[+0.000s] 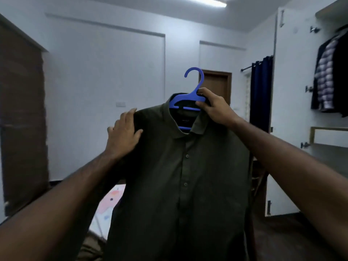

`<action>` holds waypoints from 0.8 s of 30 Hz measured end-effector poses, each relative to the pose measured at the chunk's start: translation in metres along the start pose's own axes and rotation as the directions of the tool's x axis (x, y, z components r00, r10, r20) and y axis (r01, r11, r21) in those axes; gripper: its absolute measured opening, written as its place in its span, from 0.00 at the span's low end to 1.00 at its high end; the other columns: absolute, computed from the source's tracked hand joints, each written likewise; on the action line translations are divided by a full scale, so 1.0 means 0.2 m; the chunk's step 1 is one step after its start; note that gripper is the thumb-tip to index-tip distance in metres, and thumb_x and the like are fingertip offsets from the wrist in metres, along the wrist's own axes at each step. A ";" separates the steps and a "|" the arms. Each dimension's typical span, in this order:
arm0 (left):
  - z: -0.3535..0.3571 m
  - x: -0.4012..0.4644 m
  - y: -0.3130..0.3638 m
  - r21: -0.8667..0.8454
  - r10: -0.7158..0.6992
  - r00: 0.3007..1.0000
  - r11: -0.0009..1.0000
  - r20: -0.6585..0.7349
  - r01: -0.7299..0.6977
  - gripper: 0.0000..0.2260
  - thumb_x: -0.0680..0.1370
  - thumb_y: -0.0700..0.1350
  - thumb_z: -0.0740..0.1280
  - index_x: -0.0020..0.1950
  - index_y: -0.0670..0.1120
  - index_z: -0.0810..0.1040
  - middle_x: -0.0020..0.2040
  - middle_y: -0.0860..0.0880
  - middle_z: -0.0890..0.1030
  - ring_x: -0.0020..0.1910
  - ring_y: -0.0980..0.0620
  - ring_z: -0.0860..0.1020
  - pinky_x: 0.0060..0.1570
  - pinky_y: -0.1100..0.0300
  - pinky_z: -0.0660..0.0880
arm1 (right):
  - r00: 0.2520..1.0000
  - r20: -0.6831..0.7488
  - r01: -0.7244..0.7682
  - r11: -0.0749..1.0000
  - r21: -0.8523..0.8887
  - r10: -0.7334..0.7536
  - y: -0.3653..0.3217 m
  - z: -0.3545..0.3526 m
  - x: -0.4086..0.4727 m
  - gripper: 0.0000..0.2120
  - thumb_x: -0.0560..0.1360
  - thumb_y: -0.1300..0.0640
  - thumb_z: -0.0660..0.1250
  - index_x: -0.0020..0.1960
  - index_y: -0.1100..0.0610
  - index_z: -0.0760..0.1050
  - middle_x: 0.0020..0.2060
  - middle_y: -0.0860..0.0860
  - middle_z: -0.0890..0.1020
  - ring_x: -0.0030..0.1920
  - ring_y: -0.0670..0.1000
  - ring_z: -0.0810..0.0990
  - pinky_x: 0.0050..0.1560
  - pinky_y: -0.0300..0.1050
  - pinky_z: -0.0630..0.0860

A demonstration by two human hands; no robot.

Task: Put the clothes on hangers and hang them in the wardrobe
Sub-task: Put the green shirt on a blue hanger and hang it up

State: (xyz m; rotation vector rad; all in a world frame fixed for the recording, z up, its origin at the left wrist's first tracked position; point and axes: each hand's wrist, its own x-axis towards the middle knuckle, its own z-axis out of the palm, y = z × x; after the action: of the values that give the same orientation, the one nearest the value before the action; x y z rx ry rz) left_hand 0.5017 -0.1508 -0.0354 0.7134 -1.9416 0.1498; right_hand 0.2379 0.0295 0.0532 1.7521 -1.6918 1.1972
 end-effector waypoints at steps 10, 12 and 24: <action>0.73 0.13 0.50 -0.544 0.058 0.956 0.832 0.288 0.114 0.08 0.84 0.44 0.62 0.62 0.48 0.71 0.55 0.49 0.78 0.53 0.50 0.75 0.52 0.56 0.67 | 0.982 -0.101 -0.173 0.973 -0.150 0.159 0.78 -0.39 -0.28 0.13 0.81 0.47 0.64 0.65 0.40 0.70 0.60 0.40 0.79 0.61 0.49 0.79 0.64 0.59 0.74; 1.02 0.15 0.63 -0.604 0.040 0.954 0.782 0.298 0.155 0.05 0.83 0.46 0.63 0.58 0.47 0.73 0.50 0.49 0.79 0.51 0.50 0.76 0.48 0.56 0.68 | 0.979 -0.093 -0.190 0.975 -0.117 0.179 1.08 -0.44 -0.36 0.11 0.81 0.49 0.65 0.62 0.39 0.71 0.58 0.39 0.79 0.60 0.44 0.78 0.66 0.53 0.74; 1.76 1.15 1.68 -0.818 0.490 0.742 0.559 0.458 0.135 0.12 0.81 0.47 0.64 0.49 0.39 0.81 0.44 0.49 0.83 0.44 0.57 0.80 0.44 0.66 0.76 | 0.977 -0.048 -0.205 0.976 0.067 0.208 2.29 -1.33 -0.07 0.13 0.81 0.60 0.67 0.61 0.67 0.73 0.54 0.54 0.79 0.54 0.45 0.77 0.59 0.38 0.74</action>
State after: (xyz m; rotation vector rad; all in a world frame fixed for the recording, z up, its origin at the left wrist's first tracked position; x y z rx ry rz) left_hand -0.0270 -0.1128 0.0630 -0.1566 -2.4051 -0.9802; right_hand -0.2726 0.1722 0.0672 1.5921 -1.8589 1.3876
